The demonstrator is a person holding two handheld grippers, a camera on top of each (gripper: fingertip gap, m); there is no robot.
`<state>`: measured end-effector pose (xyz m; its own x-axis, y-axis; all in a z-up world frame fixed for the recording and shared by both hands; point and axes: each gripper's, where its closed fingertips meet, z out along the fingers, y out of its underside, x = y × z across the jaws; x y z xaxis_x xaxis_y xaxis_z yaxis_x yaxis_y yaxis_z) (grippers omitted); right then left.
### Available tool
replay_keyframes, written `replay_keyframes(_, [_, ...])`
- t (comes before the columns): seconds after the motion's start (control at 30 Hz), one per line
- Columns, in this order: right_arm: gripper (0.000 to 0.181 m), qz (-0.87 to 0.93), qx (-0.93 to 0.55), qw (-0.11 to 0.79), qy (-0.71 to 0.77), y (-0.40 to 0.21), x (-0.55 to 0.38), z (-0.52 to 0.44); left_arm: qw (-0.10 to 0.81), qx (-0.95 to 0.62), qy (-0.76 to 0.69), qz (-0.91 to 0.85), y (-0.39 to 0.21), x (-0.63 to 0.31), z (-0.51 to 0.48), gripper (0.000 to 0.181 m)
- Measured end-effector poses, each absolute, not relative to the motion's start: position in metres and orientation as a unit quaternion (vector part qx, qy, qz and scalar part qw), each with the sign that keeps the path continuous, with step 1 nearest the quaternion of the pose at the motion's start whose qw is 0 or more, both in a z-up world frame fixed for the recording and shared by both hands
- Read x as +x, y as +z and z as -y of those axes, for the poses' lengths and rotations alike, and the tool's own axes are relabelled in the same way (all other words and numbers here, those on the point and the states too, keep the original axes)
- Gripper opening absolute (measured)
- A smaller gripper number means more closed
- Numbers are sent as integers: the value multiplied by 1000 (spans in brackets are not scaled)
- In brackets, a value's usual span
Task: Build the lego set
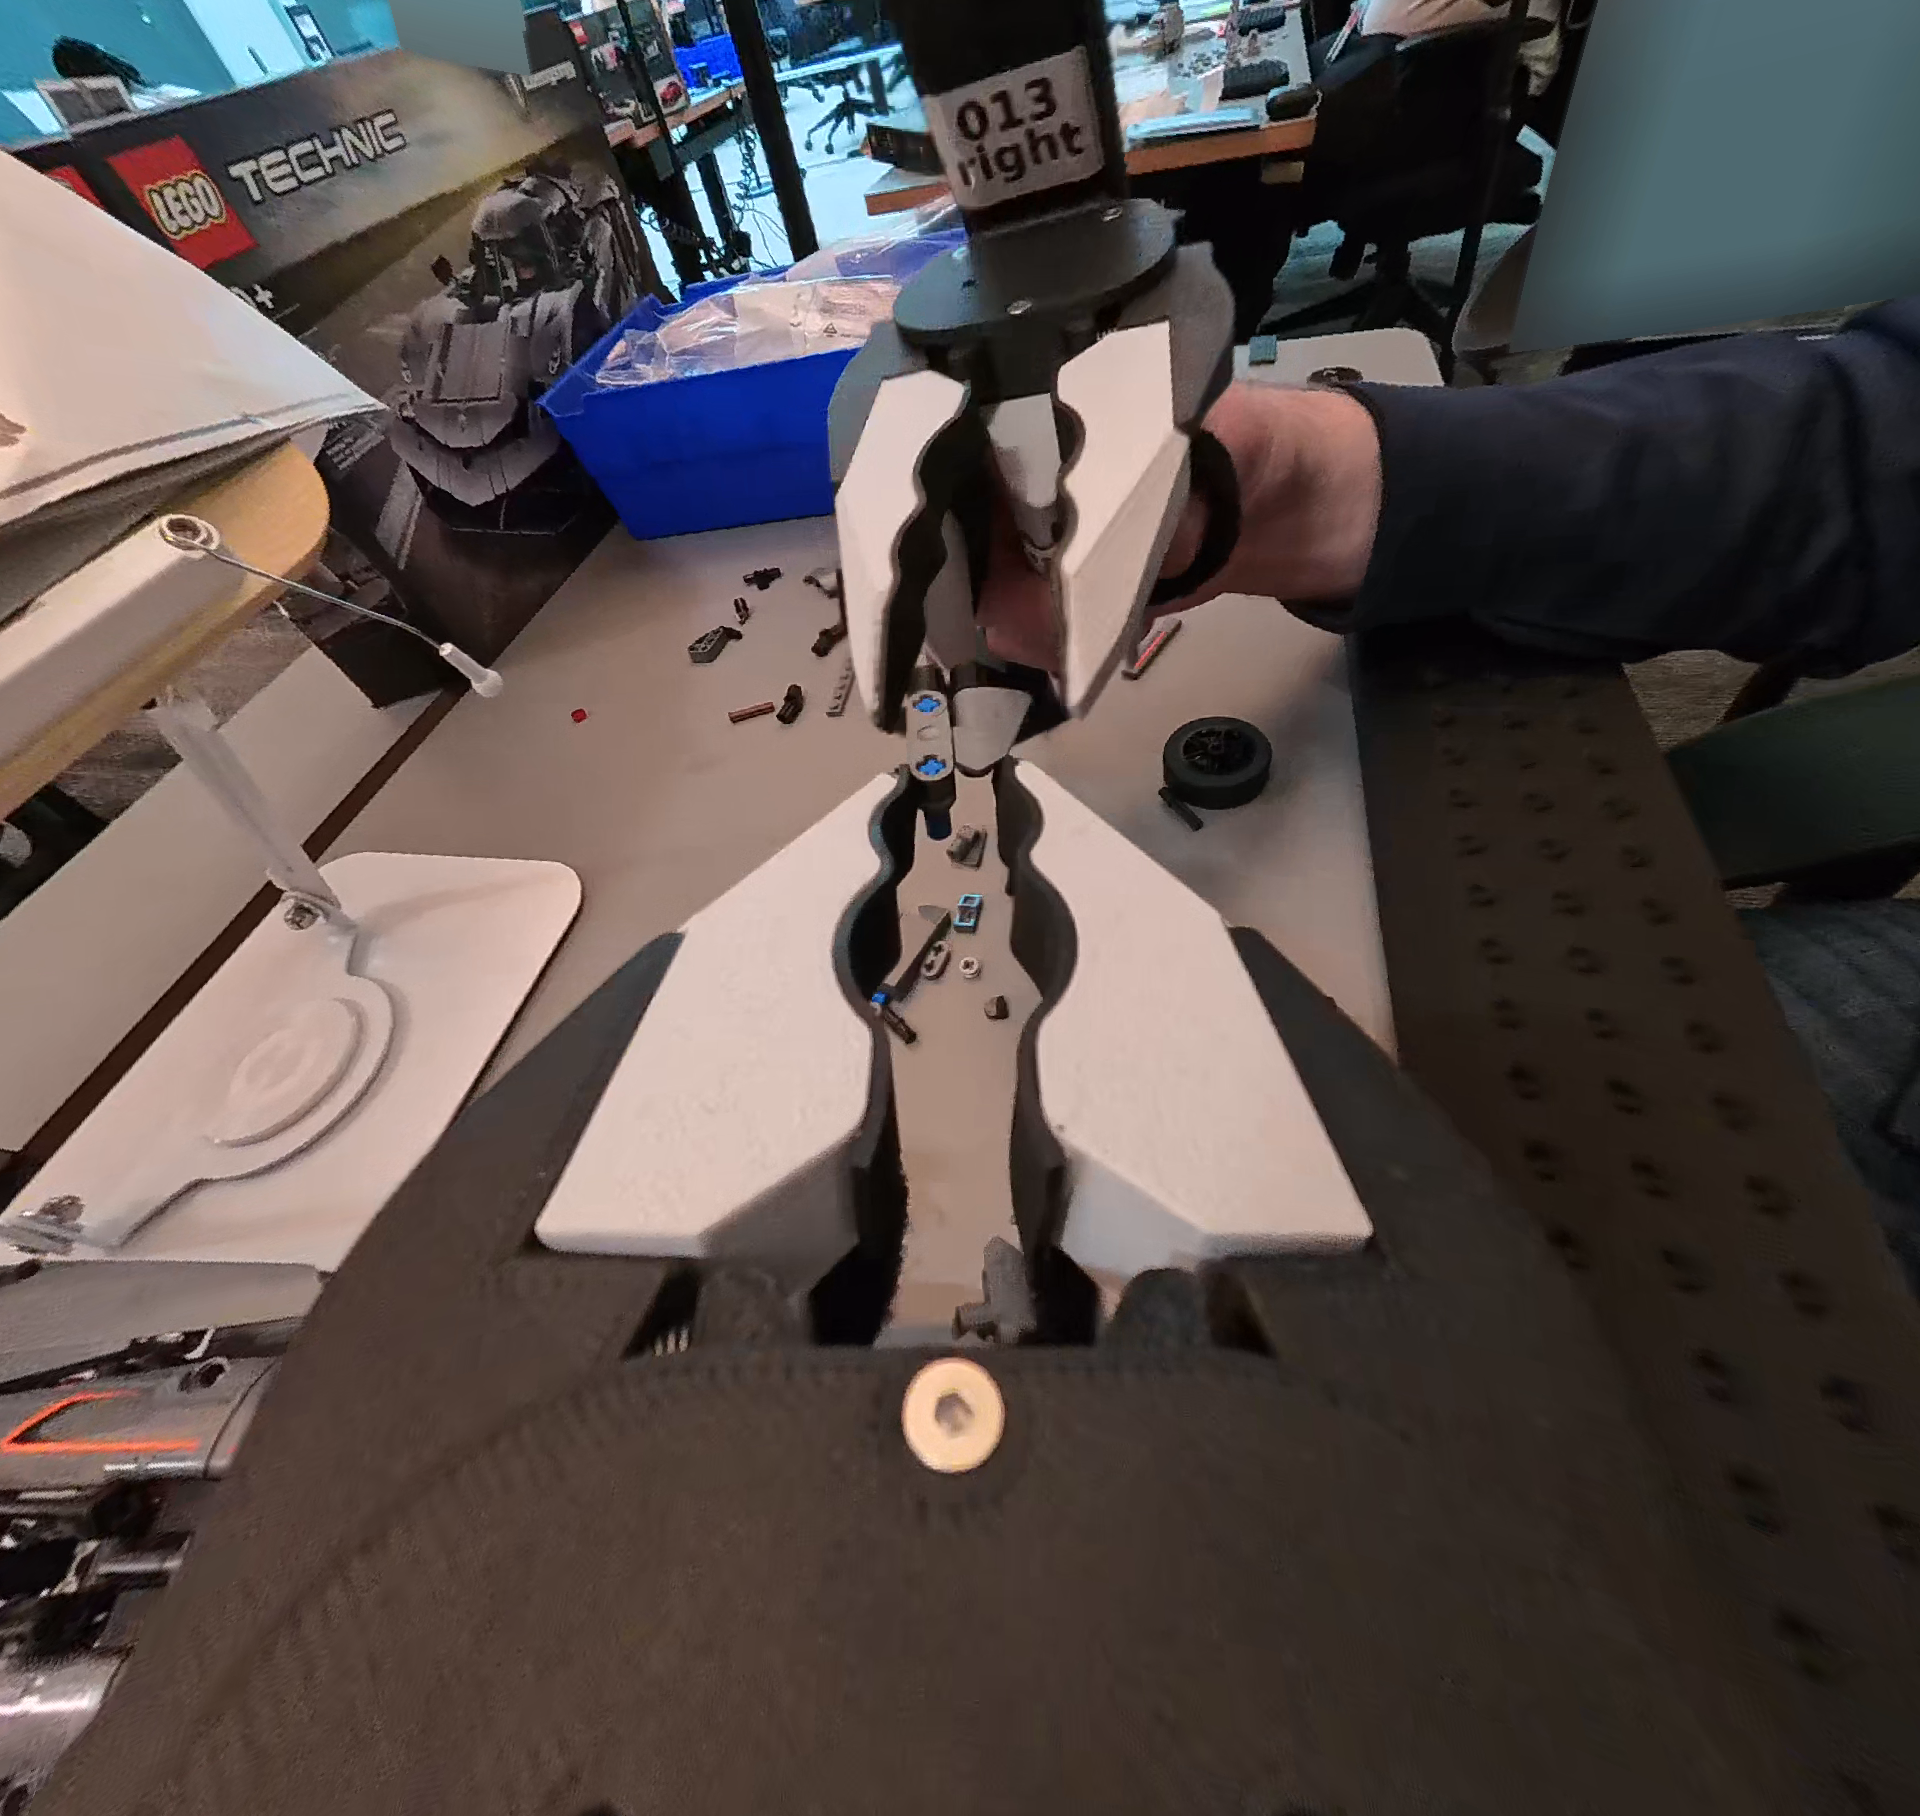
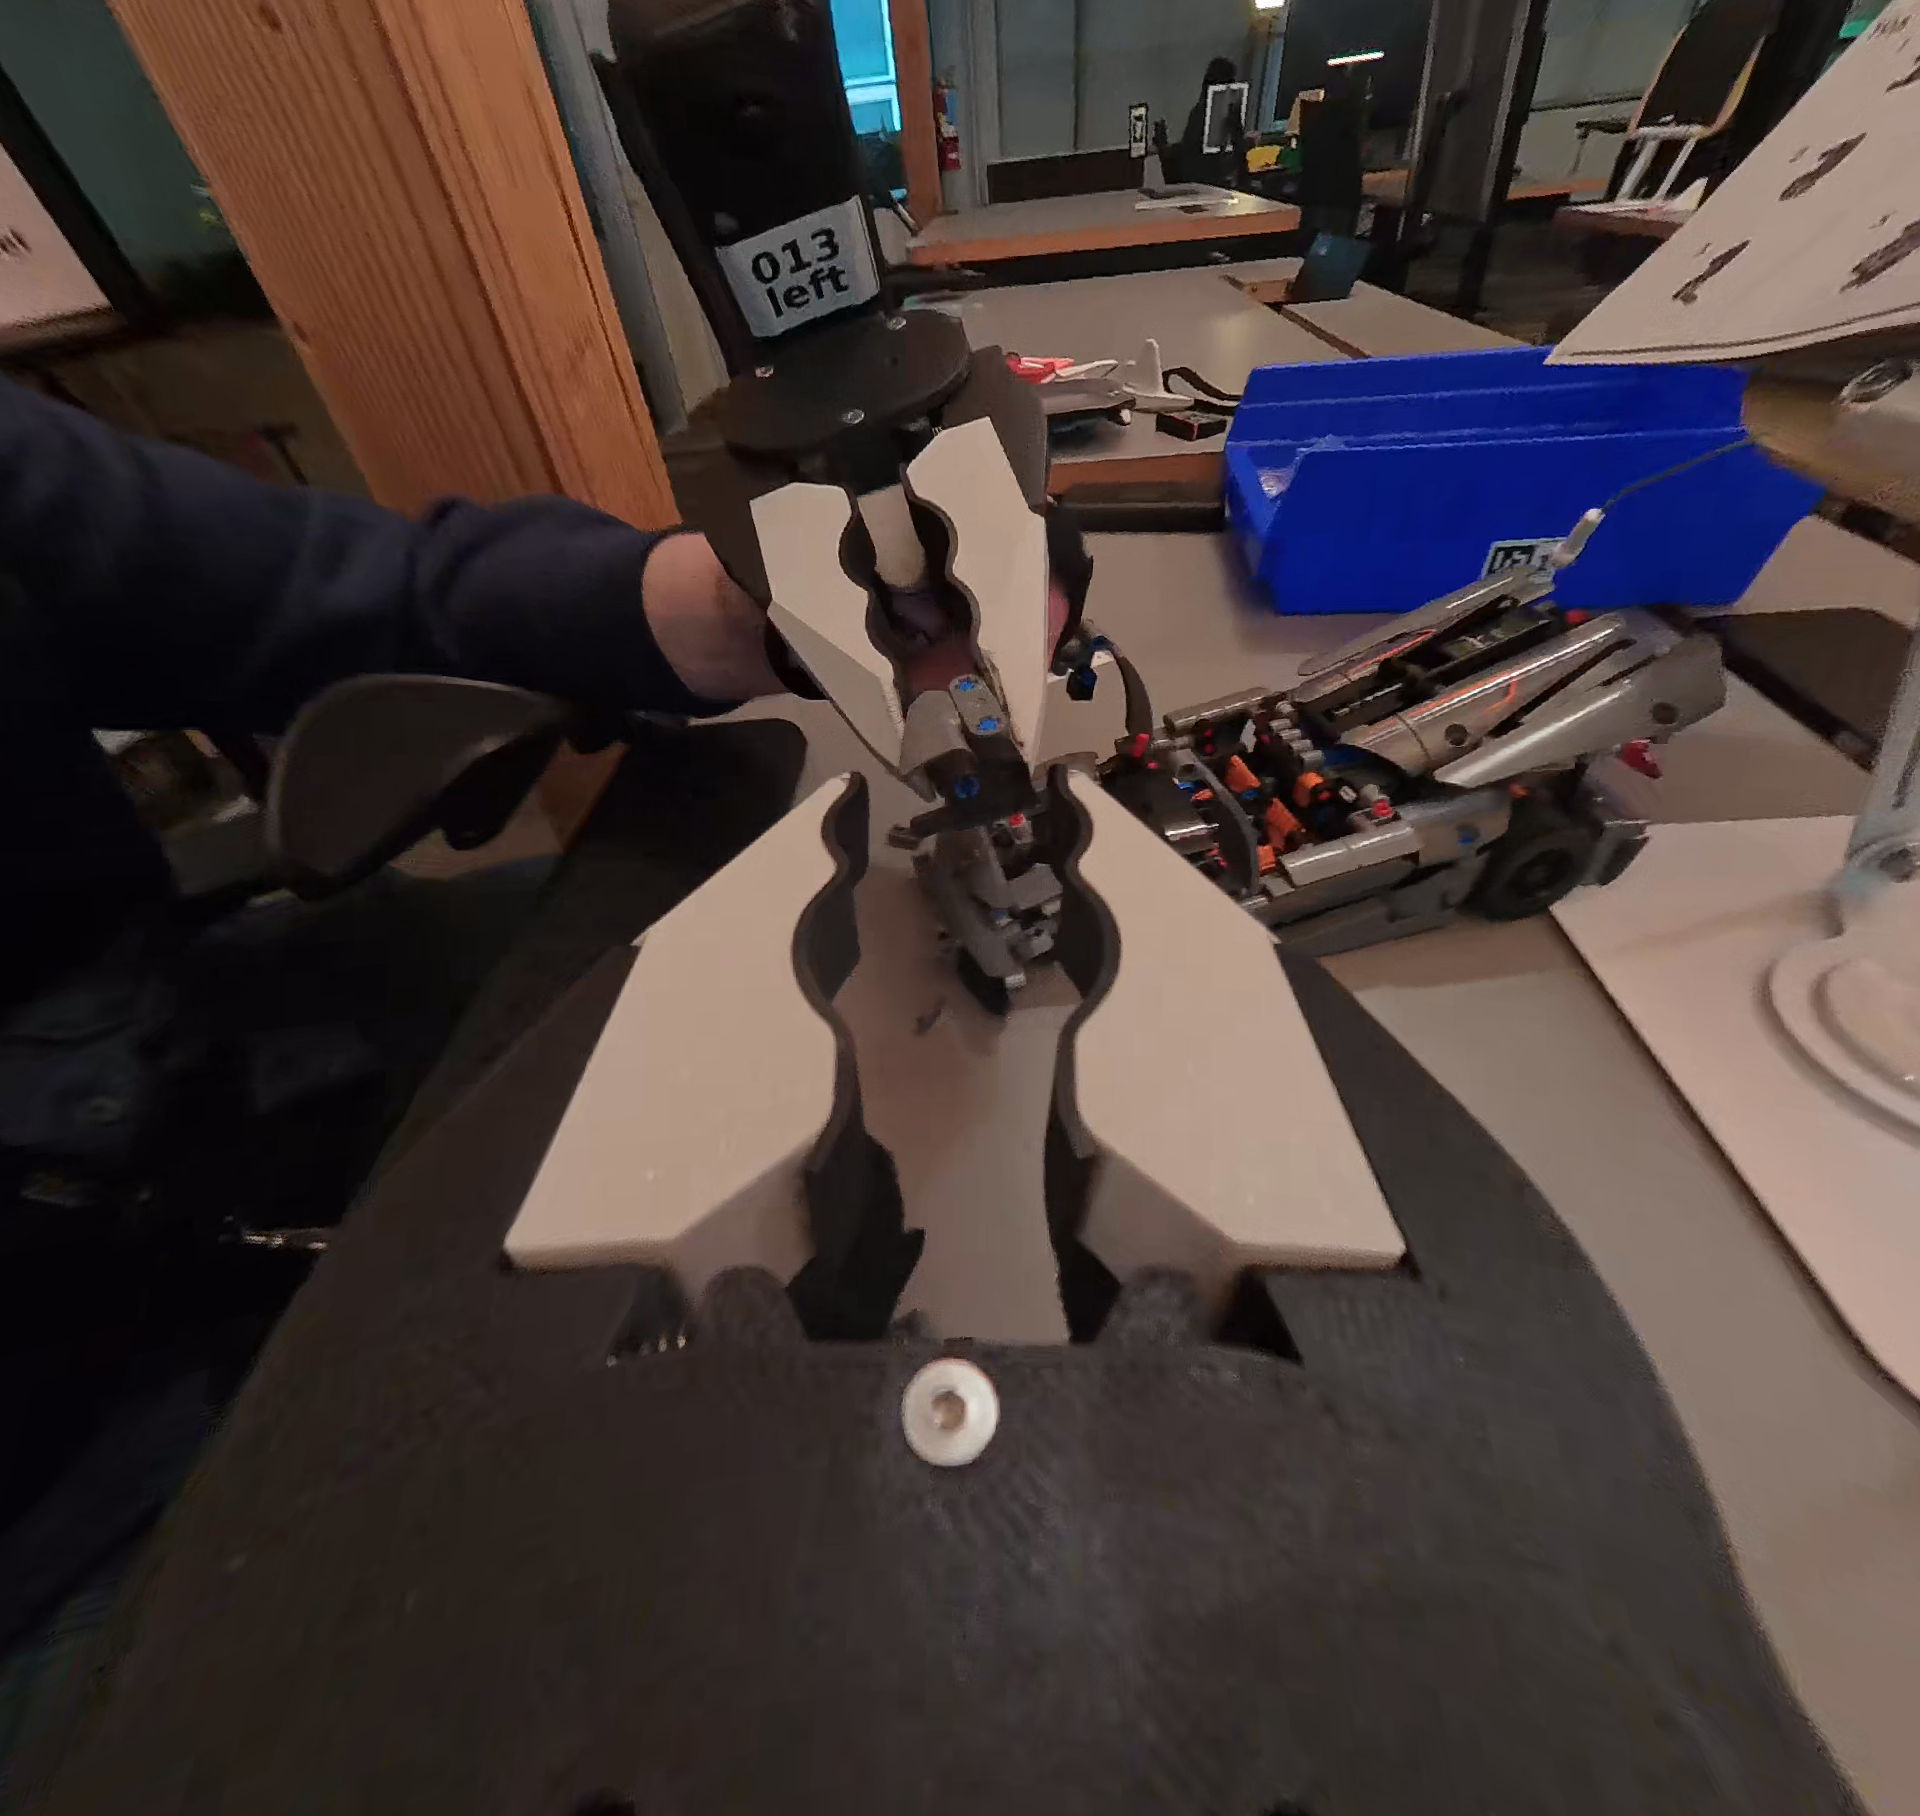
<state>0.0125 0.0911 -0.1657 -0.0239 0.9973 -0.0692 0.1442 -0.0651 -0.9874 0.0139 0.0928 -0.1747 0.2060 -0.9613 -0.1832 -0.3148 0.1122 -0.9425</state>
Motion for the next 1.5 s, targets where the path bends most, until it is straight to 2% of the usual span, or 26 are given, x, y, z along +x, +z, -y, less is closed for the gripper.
replay_keyframes(0.1, [20,538,-548,455,450,-171,12,-94,502,-592,-320,-543,-178,15,-94,12])
replay_keyframes(0.17, [18,535,-555,450,451,-172,12,-96,499,-595,-328,-538,-178,15,-95,12])
replay_keyframes(0.43, [14,449,-531,413,589,-148,20,-98,515,-593,-322,-529,-173,16,-98,14])
replay_keyframes(0.63, [14,457,-534,432,565,-154,16,-100,519,-596,-342,-508,-168,19,-99,12])
replay_keyframes(0.8, [14,461,-515,463,555,-152,12,-100,521,-595,-364,-491,-163,13,-103,0])
replay_keyframes(1.1, [14,475,-496,512,515,-149,7,-97,518,-586,-376,-497,-161,8,-100,0])
replay_keyframes(1.37, [27,481,-513,501,504,-155,6,-100,508,-589,-369,-509,-167,4,-100,0])
replay_keyframes(1.5, [15,490,-515,498,498,-158,5,-99,503,-592,-369,-510,-170,4,-101,0])
